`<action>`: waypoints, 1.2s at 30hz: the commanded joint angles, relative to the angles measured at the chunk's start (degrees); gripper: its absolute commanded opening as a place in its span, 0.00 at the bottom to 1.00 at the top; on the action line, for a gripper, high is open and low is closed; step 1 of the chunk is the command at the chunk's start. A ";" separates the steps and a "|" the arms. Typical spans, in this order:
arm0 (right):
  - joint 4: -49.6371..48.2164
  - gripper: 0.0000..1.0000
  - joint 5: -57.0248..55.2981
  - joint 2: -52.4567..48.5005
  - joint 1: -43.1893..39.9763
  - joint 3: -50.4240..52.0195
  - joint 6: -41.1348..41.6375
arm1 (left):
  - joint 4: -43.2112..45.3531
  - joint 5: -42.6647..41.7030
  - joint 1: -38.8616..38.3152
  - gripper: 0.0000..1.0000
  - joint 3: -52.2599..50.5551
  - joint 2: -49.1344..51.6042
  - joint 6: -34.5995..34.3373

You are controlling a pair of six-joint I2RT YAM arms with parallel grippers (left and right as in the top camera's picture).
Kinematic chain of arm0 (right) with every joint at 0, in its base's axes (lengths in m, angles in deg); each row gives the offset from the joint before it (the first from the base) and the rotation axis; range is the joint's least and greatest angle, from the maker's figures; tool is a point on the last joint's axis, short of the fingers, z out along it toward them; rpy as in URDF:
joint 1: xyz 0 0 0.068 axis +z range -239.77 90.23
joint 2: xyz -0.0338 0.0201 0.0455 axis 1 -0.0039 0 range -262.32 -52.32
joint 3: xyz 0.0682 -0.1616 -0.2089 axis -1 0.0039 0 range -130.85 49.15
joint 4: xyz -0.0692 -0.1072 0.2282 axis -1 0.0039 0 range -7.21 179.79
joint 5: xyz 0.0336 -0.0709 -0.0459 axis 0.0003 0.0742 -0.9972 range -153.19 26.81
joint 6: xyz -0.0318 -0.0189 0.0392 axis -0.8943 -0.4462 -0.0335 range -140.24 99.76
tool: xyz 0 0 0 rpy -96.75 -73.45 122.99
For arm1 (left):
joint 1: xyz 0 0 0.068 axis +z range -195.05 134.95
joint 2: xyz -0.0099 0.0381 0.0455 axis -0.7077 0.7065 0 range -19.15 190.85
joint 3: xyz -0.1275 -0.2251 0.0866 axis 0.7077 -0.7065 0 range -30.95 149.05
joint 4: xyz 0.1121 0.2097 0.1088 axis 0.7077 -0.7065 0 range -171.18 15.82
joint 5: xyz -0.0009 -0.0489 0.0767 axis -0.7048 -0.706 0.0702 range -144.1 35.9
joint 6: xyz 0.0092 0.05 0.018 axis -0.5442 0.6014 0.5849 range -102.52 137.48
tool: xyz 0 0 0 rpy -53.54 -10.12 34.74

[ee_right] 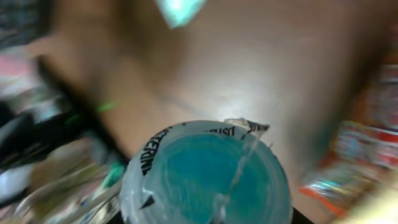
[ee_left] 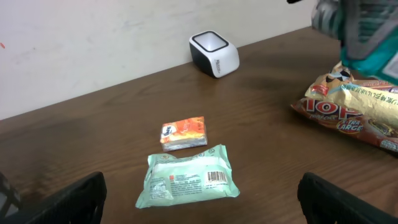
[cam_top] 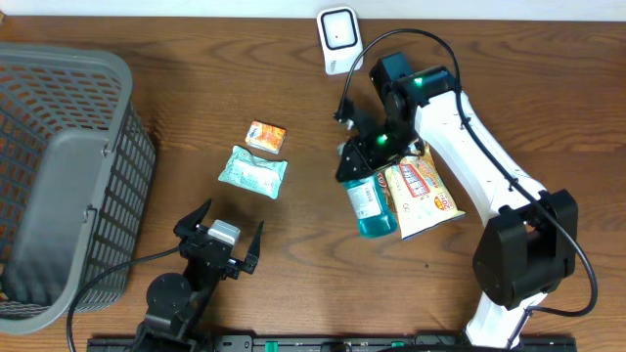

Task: Scan the item barcode
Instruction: 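Carry the Listerine bottle toward the white scanner with the right gripper, then hold the bottle bottom over the scanner window with the right gripper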

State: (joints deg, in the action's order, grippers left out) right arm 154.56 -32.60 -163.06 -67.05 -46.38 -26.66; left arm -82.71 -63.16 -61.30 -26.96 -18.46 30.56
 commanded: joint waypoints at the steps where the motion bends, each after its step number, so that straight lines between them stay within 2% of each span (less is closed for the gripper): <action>1: -3.43 0.01 -12.50 0.81 -0.13 -2.05 9.75 | -1.44 -0.33 -0.22 0.98 -0.90 -0.09 -0.74; 8: -17.55 0.01 -39.23 0.81 2.03 -3.04 11.32 | -1.44 -0.31 -0.22 0.98 -0.90 -0.09 -0.74; 14: -26.58 0.01 -51.06 0.70 1.99 -3.06 10.25 | -1.44 -0.33 -0.22 0.98 -0.90 -0.09 -0.74; 25: -49.35 0.01 -70.12 -1.20 4.15 -3.06 -8.17 | -1.44 -0.33 -0.22 0.98 -0.90 -0.09 -0.74; 31: -67.19 0.01 -77.40 -6.40 6.03 -3.54 -21.38 | -1.44 -0.33 -0.22 0.98 -0.90 -0.09 -0.74; 36: -74.49 0.01 -80.54 -13.75 6.32 -9.79 -31.19 | -1.44 -0.33 -0.22 0.98 -0.90 -0.09 -0.74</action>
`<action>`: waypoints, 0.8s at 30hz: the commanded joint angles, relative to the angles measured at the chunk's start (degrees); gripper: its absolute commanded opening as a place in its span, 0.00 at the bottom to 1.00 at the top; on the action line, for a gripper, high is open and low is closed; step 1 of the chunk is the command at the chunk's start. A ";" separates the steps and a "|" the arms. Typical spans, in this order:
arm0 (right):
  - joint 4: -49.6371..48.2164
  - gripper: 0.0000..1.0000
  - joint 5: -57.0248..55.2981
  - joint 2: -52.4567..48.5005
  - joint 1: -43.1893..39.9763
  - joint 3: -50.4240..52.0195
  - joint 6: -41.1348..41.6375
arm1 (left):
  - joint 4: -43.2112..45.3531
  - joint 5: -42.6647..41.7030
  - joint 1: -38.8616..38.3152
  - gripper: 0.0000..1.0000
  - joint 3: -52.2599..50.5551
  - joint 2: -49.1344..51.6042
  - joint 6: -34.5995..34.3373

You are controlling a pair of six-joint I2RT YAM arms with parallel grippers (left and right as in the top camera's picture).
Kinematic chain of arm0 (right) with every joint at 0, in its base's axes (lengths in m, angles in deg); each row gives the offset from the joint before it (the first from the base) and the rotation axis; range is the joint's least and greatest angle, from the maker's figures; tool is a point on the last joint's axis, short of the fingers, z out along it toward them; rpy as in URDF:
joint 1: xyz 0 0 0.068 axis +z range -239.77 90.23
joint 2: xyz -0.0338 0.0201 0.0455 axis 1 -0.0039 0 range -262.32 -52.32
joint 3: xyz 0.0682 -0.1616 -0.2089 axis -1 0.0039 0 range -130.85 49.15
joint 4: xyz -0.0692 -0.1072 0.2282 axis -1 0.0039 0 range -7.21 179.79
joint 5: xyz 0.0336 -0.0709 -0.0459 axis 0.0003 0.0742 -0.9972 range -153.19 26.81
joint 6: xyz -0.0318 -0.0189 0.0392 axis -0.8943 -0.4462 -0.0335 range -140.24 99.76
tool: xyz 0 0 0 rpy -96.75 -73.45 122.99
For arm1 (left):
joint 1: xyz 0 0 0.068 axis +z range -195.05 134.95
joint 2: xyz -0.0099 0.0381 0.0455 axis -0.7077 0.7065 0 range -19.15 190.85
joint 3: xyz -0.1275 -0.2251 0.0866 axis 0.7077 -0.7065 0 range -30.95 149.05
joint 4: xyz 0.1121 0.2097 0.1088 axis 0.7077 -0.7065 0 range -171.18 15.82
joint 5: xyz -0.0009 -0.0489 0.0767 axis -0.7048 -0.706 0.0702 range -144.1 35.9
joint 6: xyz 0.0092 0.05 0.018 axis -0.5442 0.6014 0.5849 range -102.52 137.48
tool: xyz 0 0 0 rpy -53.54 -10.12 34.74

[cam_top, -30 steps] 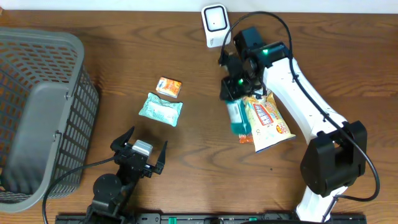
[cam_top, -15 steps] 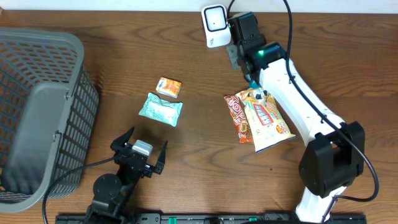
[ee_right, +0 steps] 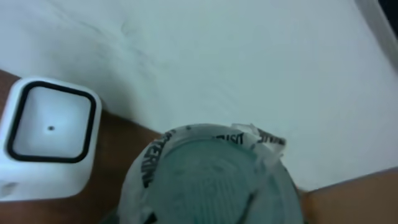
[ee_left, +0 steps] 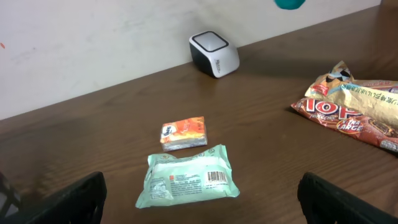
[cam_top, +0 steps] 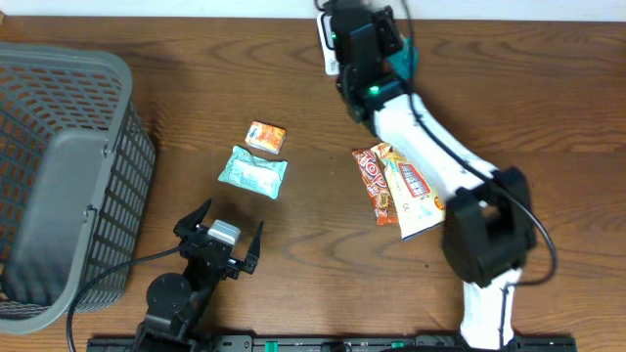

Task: Scan the item barcode
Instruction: 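Hold the bottle bottom over the scanner window with the right gripper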

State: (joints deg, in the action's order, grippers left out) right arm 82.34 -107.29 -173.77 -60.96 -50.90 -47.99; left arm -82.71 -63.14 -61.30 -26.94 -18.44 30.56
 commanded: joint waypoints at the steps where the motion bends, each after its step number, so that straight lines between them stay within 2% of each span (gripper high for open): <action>1: -3.19 0.01 -6.67 -5.38 0.22 -8.00 -11.87 | -1.44 -0.35 -0.22 0.98 -0.92 -0.11 -0.74; 9: -5.49 0.01 -7.02 -21.51 1.25 -28.13 -24.00 | -1.44 -0.35 -0.22 0.98 -0.92 -0.11 -0.74; 16: -15.13 0.01 -4.13 -28.85 1.70 -33.20 -30.10 | -1.44 -0.35 -0.22 0.98 -0.92 -0.11 -0.74; 24: -20.20 0.01 -0.61 -32.89 3.21 -34.12 -29.88 | -1.44 -0.35 -0.22 0.98 -0.92 -0.11 -0.74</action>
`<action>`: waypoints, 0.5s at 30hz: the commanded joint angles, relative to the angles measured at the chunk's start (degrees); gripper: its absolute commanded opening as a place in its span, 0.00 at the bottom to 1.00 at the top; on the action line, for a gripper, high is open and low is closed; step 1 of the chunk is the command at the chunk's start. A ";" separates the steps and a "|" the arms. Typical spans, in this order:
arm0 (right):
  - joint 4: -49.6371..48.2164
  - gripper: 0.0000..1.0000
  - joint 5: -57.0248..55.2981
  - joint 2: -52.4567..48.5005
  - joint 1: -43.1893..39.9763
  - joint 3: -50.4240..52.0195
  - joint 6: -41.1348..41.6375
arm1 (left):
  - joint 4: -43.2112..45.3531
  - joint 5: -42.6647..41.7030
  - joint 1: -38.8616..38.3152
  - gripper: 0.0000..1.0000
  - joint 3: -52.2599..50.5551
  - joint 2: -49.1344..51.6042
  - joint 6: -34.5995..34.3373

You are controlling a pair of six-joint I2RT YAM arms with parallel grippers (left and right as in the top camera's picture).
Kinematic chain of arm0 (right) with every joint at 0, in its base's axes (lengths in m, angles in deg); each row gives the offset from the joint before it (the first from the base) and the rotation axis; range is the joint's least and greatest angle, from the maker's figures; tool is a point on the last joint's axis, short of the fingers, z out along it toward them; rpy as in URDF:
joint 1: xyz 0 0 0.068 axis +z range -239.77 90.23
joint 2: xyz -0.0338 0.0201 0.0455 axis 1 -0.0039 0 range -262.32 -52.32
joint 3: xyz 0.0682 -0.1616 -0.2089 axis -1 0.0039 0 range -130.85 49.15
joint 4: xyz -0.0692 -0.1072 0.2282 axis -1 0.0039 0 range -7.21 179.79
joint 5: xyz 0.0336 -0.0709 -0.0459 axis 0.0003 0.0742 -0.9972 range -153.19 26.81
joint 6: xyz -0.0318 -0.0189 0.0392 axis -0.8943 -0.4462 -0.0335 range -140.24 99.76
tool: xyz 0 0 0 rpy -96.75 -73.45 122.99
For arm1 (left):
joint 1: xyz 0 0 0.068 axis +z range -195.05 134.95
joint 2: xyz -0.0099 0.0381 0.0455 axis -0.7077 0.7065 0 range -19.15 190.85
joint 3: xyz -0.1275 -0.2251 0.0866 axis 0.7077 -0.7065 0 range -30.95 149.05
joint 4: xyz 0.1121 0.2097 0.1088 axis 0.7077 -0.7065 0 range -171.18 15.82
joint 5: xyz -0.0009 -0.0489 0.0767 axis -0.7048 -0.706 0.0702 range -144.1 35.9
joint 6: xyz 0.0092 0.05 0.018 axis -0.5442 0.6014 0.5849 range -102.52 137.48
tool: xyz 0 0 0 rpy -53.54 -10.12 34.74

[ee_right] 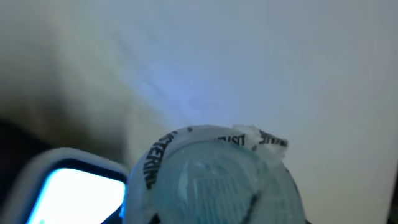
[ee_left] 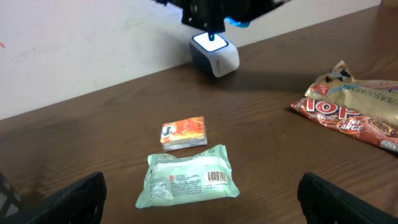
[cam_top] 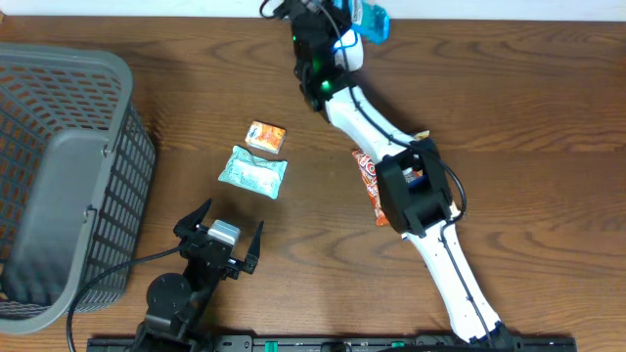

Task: Scan the item barcode
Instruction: 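Hold the bottle bottom over the scanner window with the right gripper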

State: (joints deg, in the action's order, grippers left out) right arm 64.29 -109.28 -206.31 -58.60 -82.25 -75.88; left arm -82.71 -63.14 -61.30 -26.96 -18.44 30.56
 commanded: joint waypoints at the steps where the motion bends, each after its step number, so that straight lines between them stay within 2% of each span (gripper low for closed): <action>1: -2.91 0.01 1.66 -0.68 0.96 -2.80 -2.14 | -1.44 -0.35 -0.22 0.98 -0.90 -0.11 -0.74; 12: -3.80 0.01 2.91 -2.08 1.14 -3.17 0.48 | -1.44 -0.35 -0.22 0.98 -0.90 -0.11 -0.74; 15: -3.85 0.01 2.21 -2.08 1.05 -3.41 -3.32 | -1.44 -0.35 -0.22 0.98 -0.90 -0.11 -0.76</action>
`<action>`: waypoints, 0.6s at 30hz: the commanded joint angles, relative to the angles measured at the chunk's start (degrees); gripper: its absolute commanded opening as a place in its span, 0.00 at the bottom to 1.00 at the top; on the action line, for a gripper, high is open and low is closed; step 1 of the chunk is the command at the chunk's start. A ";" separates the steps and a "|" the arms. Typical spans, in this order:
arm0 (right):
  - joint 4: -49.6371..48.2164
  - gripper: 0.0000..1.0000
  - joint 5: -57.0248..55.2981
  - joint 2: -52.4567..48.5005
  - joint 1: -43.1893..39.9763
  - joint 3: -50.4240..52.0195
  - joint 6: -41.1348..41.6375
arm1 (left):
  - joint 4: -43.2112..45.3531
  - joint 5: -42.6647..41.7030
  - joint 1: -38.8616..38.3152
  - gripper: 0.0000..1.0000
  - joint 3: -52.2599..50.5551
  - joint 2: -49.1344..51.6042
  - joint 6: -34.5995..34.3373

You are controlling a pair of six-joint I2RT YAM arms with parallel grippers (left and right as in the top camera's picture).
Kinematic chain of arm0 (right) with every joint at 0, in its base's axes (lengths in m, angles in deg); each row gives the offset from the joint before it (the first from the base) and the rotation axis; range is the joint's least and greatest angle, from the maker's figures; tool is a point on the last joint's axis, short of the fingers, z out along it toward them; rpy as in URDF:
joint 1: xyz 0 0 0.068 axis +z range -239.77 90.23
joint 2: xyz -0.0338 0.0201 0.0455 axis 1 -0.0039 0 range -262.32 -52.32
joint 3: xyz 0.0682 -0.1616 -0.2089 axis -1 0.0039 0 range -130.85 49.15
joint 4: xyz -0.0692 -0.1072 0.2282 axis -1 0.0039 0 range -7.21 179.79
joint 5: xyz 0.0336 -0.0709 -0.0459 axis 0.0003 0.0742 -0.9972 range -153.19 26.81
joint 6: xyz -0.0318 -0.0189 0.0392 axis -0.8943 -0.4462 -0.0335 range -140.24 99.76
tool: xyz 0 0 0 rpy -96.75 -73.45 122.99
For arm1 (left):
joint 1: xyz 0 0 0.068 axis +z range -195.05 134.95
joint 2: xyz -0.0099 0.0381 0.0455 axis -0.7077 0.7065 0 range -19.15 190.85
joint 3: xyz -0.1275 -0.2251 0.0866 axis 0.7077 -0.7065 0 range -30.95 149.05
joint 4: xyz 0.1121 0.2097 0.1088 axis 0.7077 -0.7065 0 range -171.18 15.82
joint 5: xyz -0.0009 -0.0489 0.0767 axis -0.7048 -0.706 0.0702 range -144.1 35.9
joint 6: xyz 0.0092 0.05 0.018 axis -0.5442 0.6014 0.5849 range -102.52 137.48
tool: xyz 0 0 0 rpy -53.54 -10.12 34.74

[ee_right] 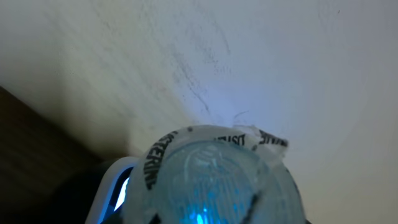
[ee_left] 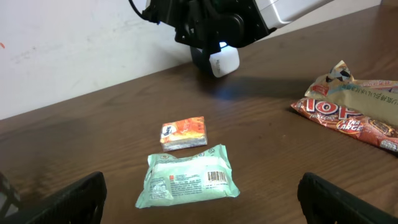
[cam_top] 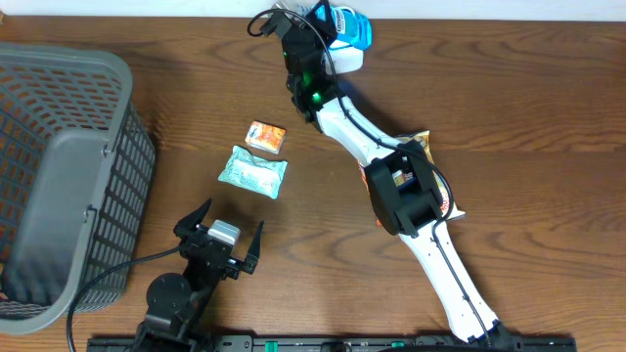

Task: Scan the item barcode
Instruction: 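Hold the bottle bottom over the scanner window with the right gripper, then carry the Listerine bottle to the far right and release it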

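Note:
The blue mouthwash bottle [cam_top: 352, 24] hangs at the table's far edge with my right gripper [cam_top: 328, 24] shut on it. Its clear base [ee_right: 214, 180] fills the right wrist view and glows blue from the light of the white scanner [ee_right: 115, 186] just beside it. In the left wrist view the dark wrist [ee_left: 205, 22] covers the top of the scanner [ee_left: 224, 62]. The barcode itself is hidden. My left gripper [cam_top: 223, 235] rests open near the front edge, nothing between its fingers.
A grey basket [cam_top: 59, 176] stands at the left. An orange packet [cam_top: 266, 136] and a green tissue pack [cam_top: 252, 171] lie mid-table. Two snack bags [ee_left: 354, 112] lie right of centre, partly under my right arm [cam_top: 391, 166].
The right gripper and bottle have shifted a little left, closer over the scanner, whose blue light now shows through the bottle's base. The left arm has not moved.
My right gripper held the bottle low beside the snack bags at mid-table. Then it was up at the far edge near the scanner. Then the bottle hung next to the lit scanner, and now it sits right over it.

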State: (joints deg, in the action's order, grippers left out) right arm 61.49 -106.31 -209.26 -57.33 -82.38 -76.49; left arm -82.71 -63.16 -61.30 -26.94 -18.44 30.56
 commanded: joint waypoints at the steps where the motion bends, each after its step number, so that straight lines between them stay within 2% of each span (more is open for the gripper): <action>1: -1.09 0.01 -1.20 0.90 -0.28 -3.30 -5.31 | -1.44 -0.33 -0.22 0.98 -0.92 -0.11 -0.74; 5: -1.46 0.01 -4.24 2.54 -0.76 -3.28 -6.78 | -1.44 -0.33 -0.22 0.98 -0.92 -0.11 -0.74; 10: 2.10 0.01 -11.61 7.21 -2.27 -3.28 -2.16 | -1.44 -0.33 -0.22 0.98 -0.92 -0.11 -0.74; 13: 12.83 0.01 -15.15 11.02 -4.68 -3.28 3.13 | -1.44 -0.33 -0.22 0.98 -0.92 -0.11 -0.74; 18: 38.27 0.01 -19.28 15.56 -11.63 -3.28 19.52 | -1.44 -0.33 -0.22 0.98 -0.92 -0.11 -0.74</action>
State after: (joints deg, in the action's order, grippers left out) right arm 93.29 -118.24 -201.00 -63.49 -83.25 -69.15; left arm -82.69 -63.14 -61.30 -26.94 -18.44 30.56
